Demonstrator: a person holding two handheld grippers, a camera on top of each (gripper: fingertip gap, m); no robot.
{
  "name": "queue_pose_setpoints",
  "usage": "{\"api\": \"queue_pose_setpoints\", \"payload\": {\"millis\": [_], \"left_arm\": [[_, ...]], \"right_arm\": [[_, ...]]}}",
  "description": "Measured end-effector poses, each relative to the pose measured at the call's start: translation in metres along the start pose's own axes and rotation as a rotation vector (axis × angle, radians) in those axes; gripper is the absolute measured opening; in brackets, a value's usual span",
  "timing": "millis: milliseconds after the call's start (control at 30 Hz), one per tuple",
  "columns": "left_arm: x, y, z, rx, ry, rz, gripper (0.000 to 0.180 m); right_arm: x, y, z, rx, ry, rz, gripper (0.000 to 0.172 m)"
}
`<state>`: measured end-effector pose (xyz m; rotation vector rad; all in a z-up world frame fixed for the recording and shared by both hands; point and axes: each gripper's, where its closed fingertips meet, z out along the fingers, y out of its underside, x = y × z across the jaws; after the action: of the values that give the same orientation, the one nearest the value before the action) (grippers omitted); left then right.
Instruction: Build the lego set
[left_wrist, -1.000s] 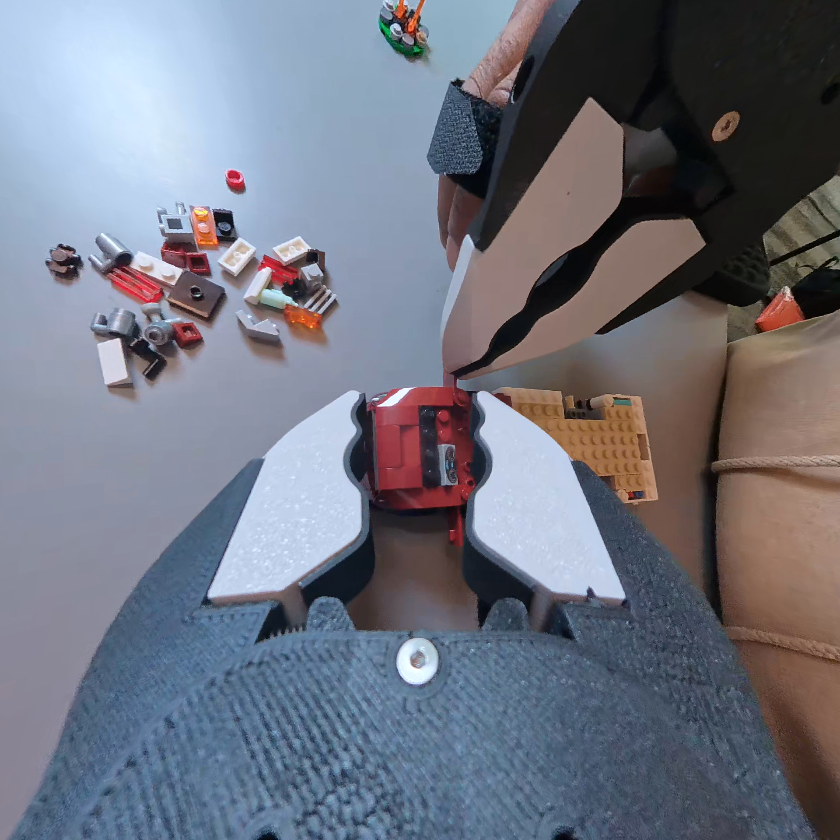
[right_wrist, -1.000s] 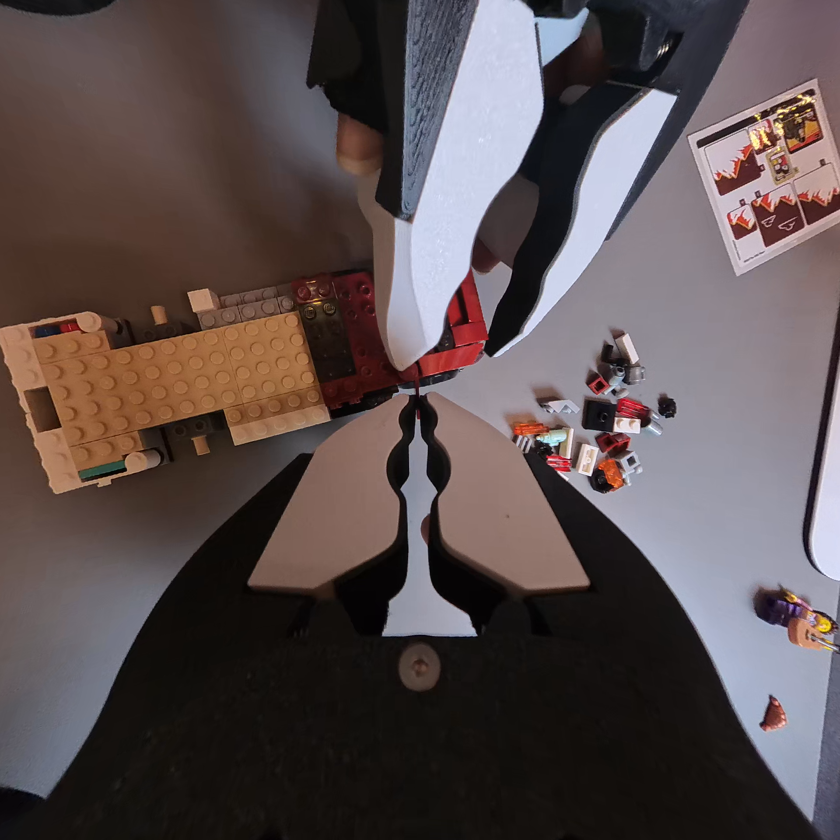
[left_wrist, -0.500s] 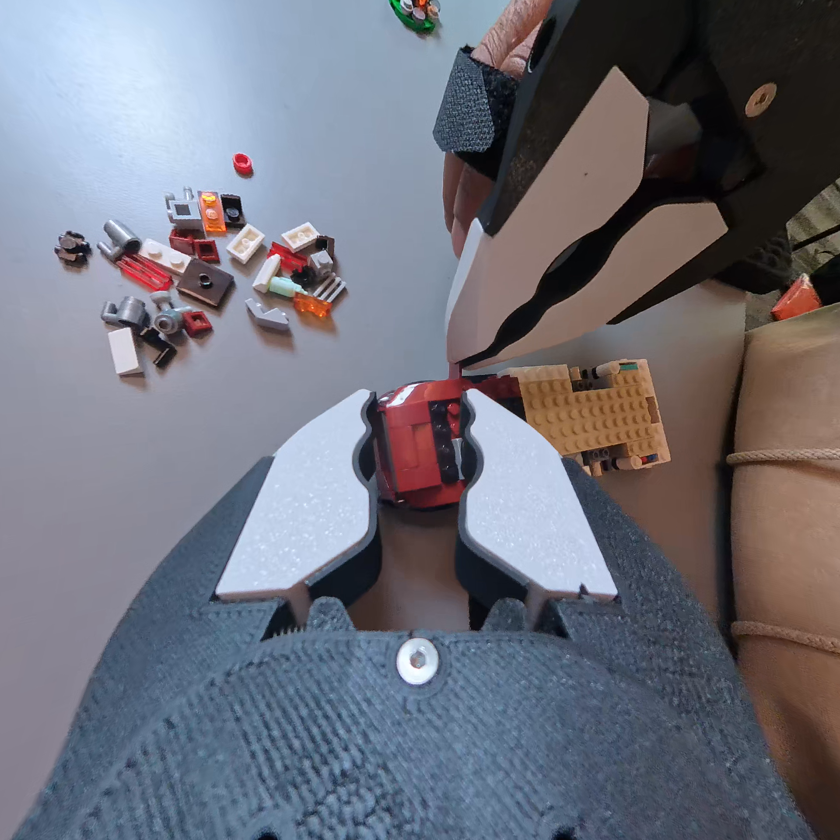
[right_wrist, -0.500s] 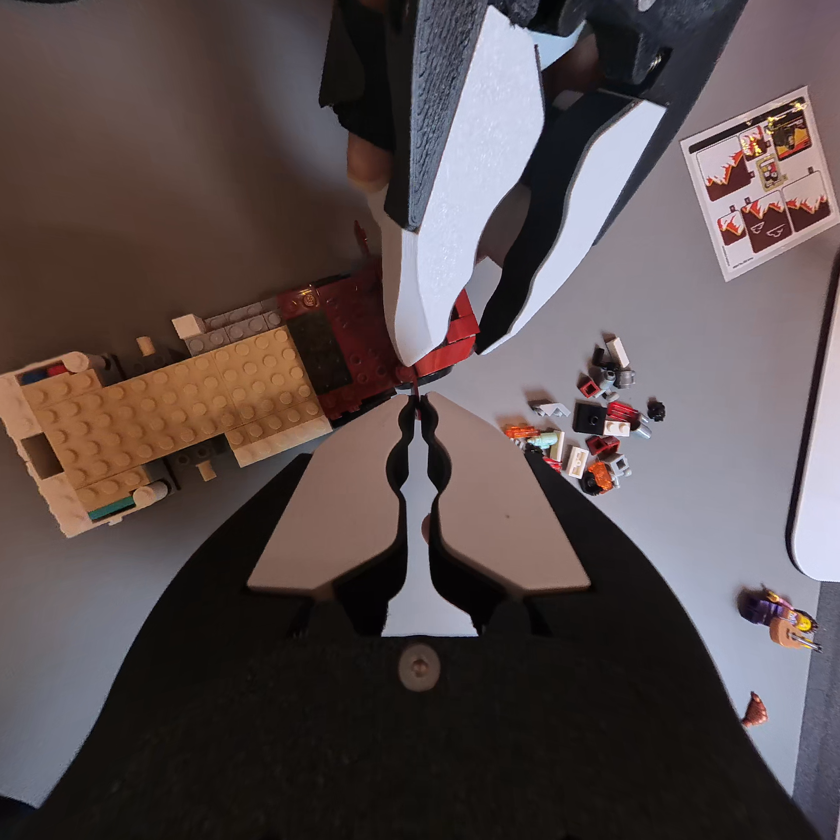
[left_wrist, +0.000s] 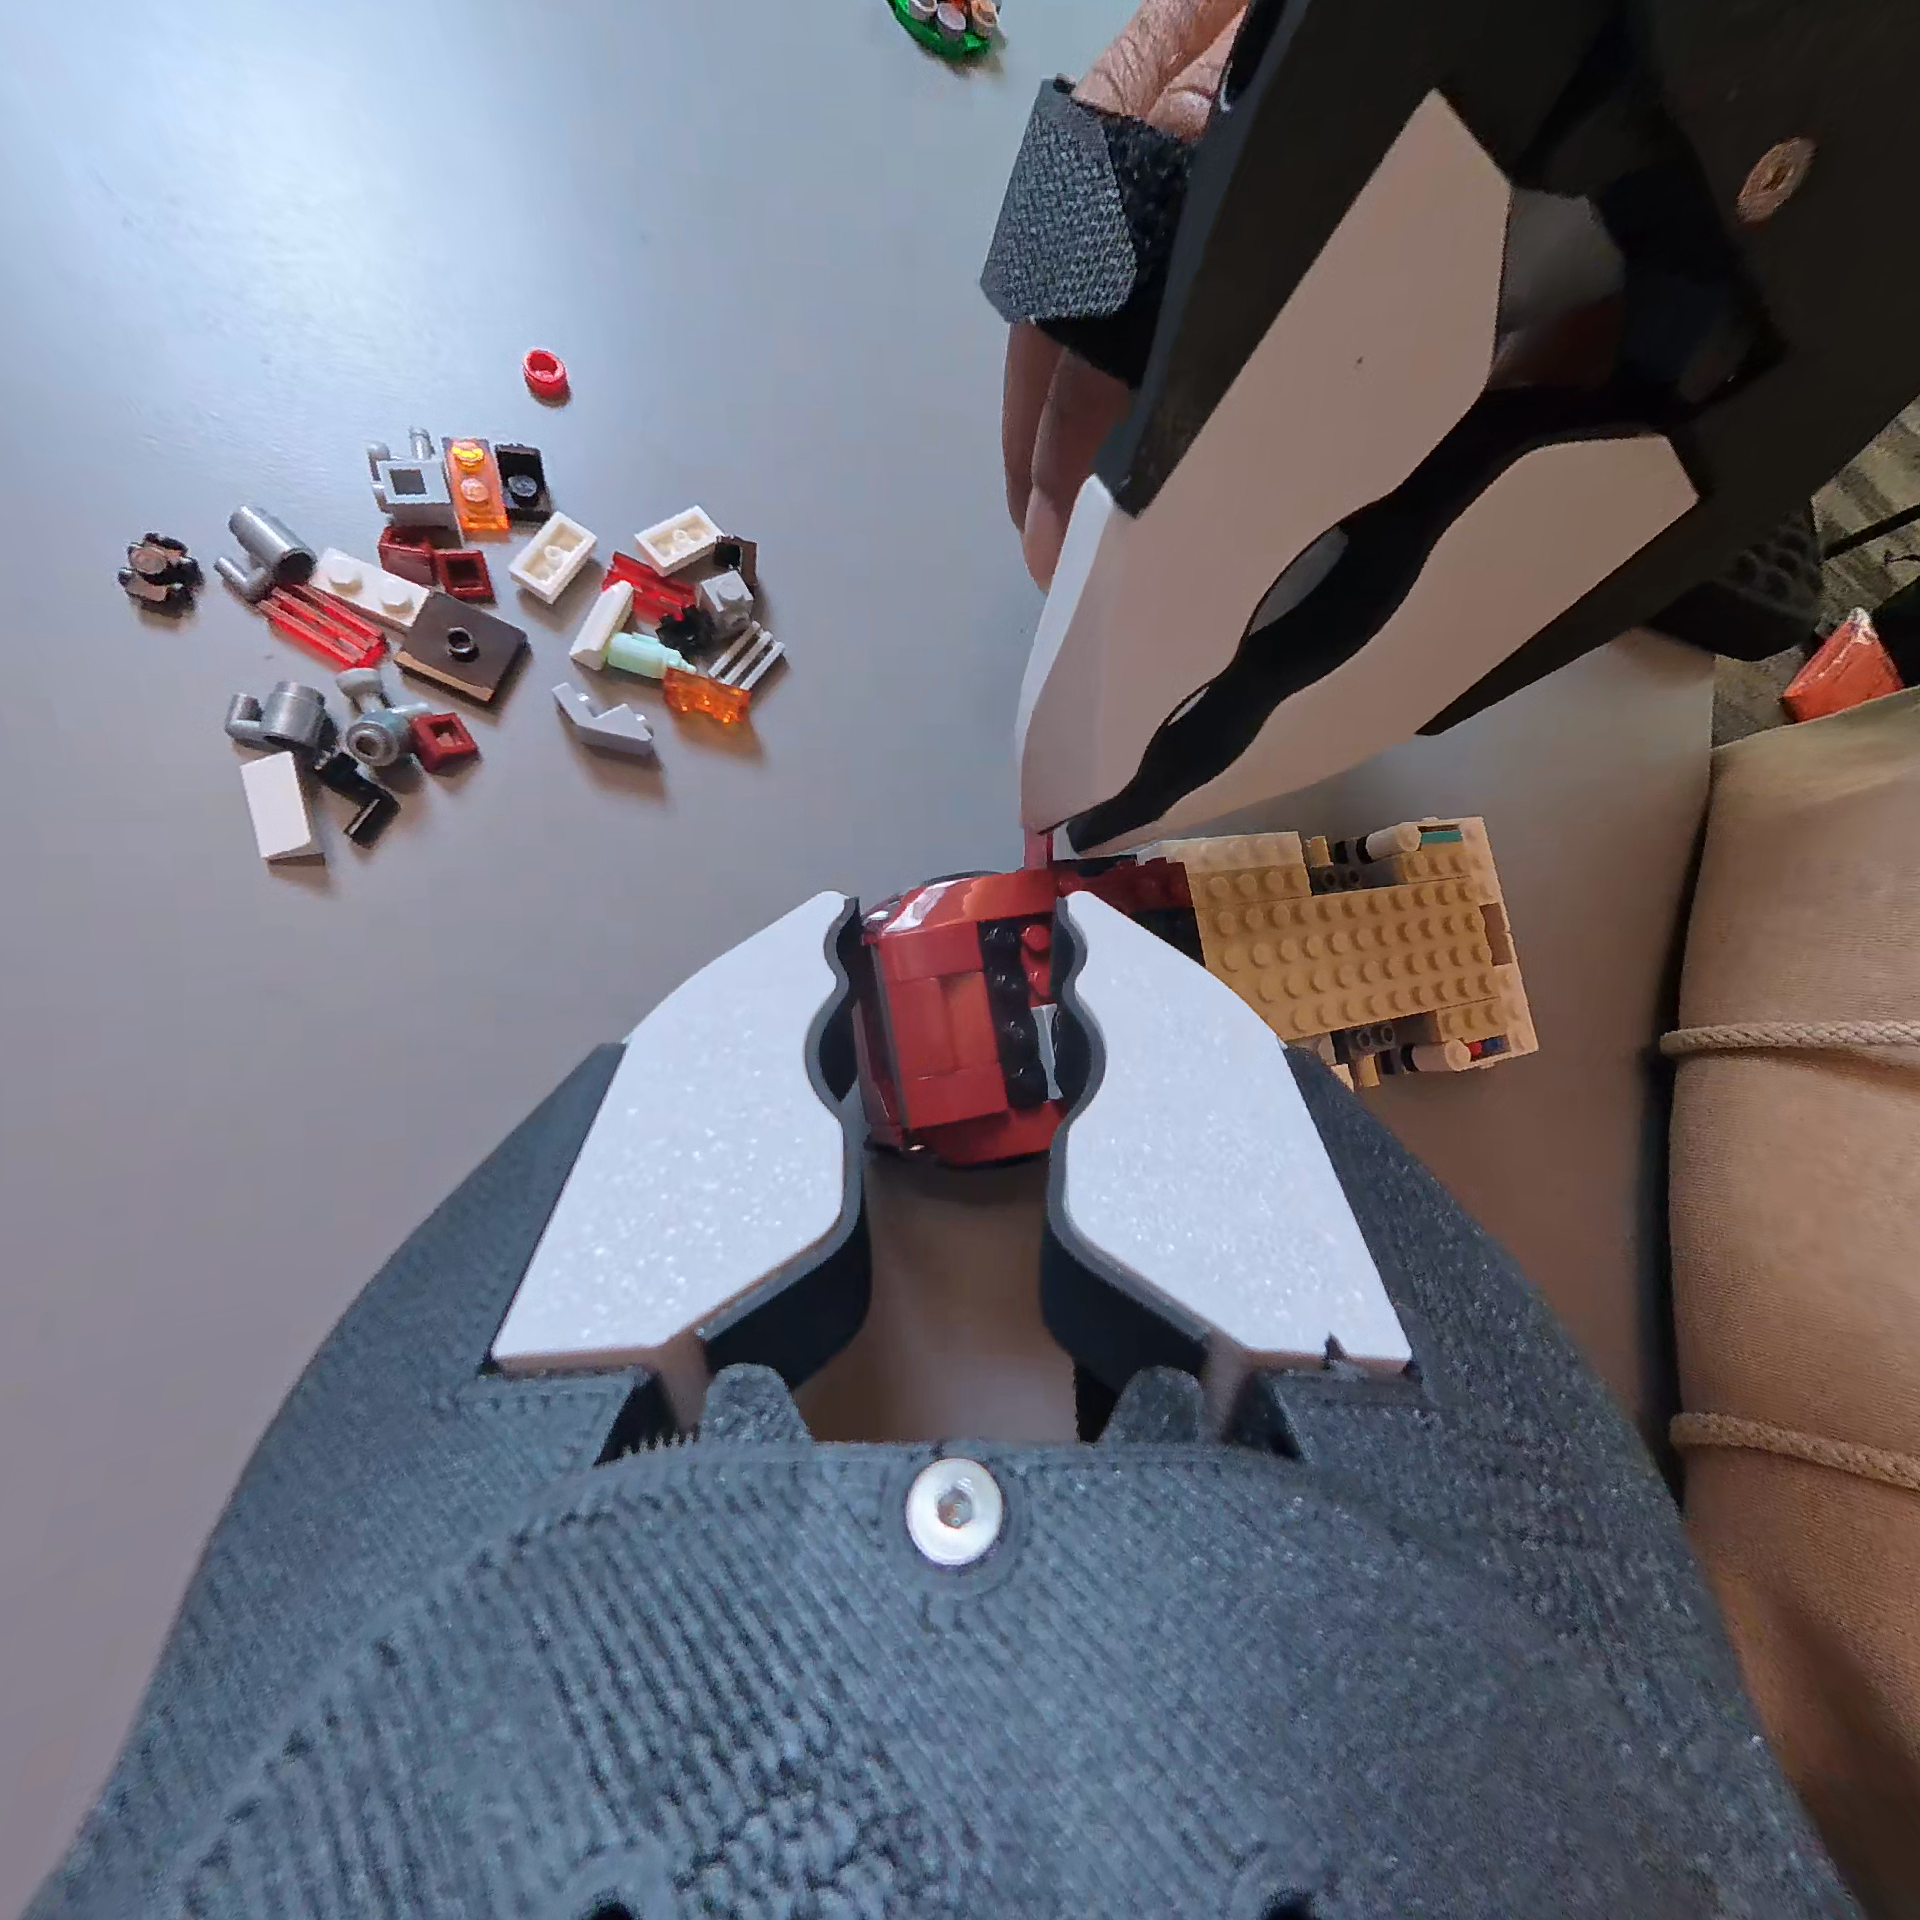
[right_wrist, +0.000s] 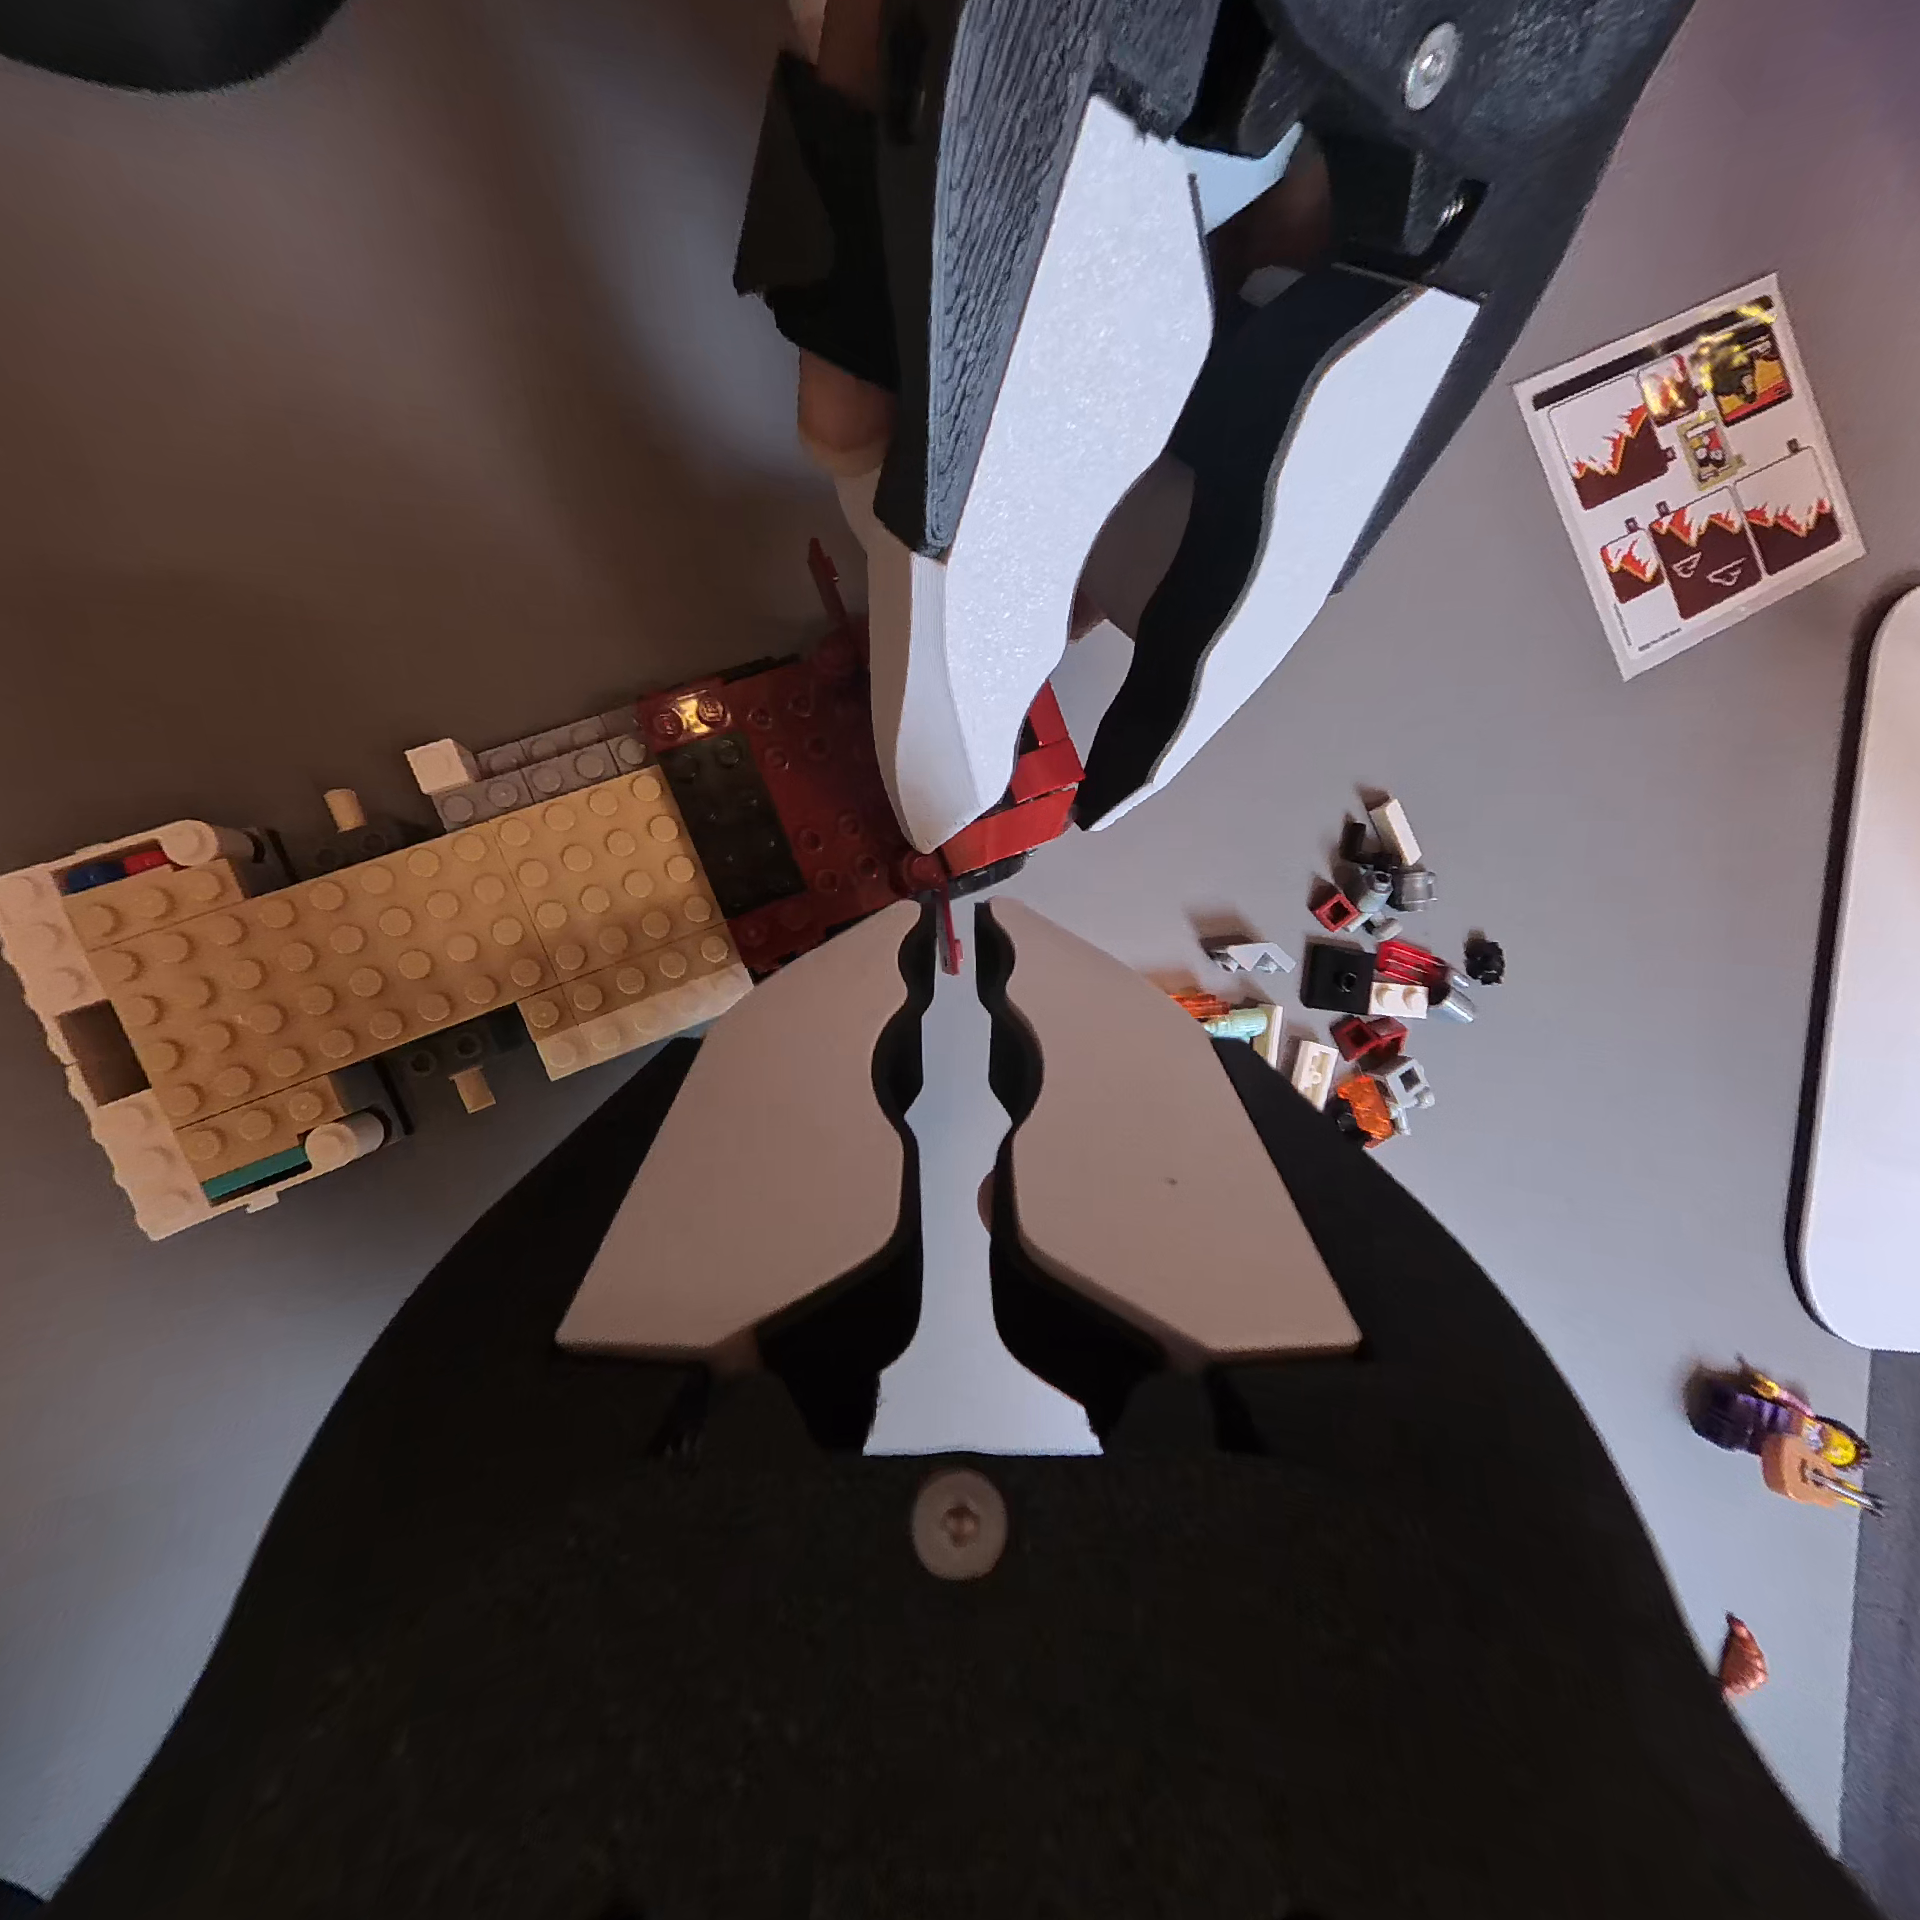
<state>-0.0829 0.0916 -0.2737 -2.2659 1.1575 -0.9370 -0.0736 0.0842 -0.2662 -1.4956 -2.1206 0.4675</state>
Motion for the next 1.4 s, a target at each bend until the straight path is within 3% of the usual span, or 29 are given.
{"api": "queue_pose_setpoints", "payload": {"millis": [133, 767, 1400], "left_arm": [[-0.0001, 0.0001, -0.0001, 0.004, -0.001, 0.001, 0.035], [0.0003, 0.002, -0.0009, 0.072, 0.03, 0.019, 0.035], [0.0006, 0.001, -0.0007, 0.098, 0.026, 0.057, 0.035]], "right_arm": [[-0.0066, -0.0081, -0.0022, 0.042, -0.027, 0.004, 0.005], [-0.0069, -0.0059, 0.0051, -0.172, -0.049, -0.115, 0.002], [-0.0068, -0.0047, 0.0046, -0.122, -0.061, -0.003, 0.0]]}}
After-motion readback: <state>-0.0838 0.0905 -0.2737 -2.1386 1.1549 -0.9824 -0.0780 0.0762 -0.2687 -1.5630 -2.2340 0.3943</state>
